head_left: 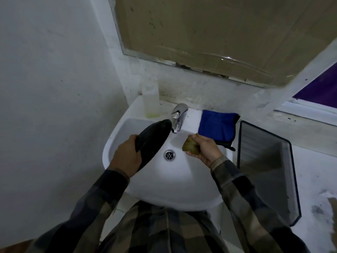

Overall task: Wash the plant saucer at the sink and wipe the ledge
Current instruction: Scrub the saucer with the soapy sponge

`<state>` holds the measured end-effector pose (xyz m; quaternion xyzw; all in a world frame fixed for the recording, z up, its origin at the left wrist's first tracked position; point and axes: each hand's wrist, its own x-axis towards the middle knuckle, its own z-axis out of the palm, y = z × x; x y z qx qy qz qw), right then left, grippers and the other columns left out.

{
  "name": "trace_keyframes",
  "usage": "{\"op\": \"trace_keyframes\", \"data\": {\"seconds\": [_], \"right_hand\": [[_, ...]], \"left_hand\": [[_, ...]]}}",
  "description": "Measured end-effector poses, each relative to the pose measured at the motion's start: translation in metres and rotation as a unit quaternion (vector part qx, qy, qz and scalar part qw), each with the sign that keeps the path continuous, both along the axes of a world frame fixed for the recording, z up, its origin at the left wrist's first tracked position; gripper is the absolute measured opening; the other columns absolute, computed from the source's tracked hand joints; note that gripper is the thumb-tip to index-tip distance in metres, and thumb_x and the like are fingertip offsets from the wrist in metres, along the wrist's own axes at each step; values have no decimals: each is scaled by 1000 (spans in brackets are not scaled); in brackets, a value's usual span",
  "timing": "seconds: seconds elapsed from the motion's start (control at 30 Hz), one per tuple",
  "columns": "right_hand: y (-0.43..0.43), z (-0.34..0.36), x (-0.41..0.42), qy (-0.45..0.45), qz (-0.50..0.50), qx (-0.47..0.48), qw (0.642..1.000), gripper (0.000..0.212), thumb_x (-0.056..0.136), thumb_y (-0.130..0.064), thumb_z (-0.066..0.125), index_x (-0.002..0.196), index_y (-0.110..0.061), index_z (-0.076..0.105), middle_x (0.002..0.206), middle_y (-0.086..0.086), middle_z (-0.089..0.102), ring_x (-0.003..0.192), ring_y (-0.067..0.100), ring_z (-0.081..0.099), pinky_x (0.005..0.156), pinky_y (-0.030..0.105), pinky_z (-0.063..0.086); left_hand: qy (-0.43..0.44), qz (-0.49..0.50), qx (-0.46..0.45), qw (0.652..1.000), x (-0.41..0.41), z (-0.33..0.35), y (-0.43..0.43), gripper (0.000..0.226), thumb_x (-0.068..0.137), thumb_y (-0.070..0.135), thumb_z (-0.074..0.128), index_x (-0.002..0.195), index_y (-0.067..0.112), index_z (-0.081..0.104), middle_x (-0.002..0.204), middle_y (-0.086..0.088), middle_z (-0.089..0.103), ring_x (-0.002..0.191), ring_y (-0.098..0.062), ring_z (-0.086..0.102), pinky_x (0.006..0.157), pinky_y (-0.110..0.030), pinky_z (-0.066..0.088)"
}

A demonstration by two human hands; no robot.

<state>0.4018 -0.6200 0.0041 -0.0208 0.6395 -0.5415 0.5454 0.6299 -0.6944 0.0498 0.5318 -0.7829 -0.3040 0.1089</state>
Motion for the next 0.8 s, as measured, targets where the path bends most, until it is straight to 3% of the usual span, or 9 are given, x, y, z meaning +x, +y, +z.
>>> {"op": "trace_keyframes", "data": {"seconds": [0.2,0.3,0.37,0.43,0.5,0.57,0.63,0.73,0.8], "right_hand": [[5,7,3,-92,-32,-20,995,37,85,-16,67,119,-6,55,117,14,54,98,28,59,71,44,59],[6,8,4,-138,-58,-26,988,53,80,-33,72,122,-9,51,118,14,54,98,29,61,70,45,58],[3,11,6,-141,-68,-21,987,50,82,-40,69,118,-11,49,112,12,55,94,27,61,70,44,57],[-2,12,9,-116,-58,-18,991,41,86,-43,63,110,-12,51,103,10,57,86,24,62,66,39,55],[-10,13,13,-83,-45,-19,995,34,91,-45,56,100,-12,51,91,10,55,71,21,60,53,32,52],[-17,16,19,-48,-28,-18,998,31,95,-43,48,87,-14,50,76,7,48,57,17,51,45,25,44],[-23,23,22,-2,-1,-14,1000,37,98,-41,43,72,-15,47,61,3,40,52,14,40,42,23,36],[-31,34,24,90,59,-5,994,36,98,-43,42,75,-16,49,62,1,41,53,13,41,40,21,36],[-35,43,22,169,98,-13,981,35,98,-41,41,75,-17,50,64,2,44,56,15,44,46,25,41]], "left_hand": [[-18,-11,-24,999,3,-4,8,36,92,9,45,128,9,49,115,-16,62,104,-34,58,86,-37,42],[43,47,63,996,9,-8,9,36,91,1,42,126,6,52,117,-16,61,103,-29,57,88,-29,41],[100,117,169,974,13,-11,9,38,91,1,39,126,6,53,119,-13,60,104,-27,55,91,-32,43],[174,190,279,925,17,-13,11,37,87,0,40,119,5,58,111,-11,62,99,-29,58,86,-38,49],[238,230,363,871,17,-9,16,24,83,-3,38,84,7,60,92,-11,59,83,-27,56,68,-37,50],[288,240,414,829,16,-7,20,31,81,-4,37,60,15,48,83,-8,54,80,-26,53,63,-37,47],[330,229,446,800,14,-5,24,26,81,-3,36,62,13,42,90,-9,55,88,-26,54,71,-41,48],[360,210,463,782,11,0,29,16,83,-1,38,91,11,45,102,-9,55,96,-25,55,74,-40,50],[369,204,459,782,7,5,30,14,87,3,40,96,4,51,106,-8,60,99,-26,57,72,-39,52]]}}
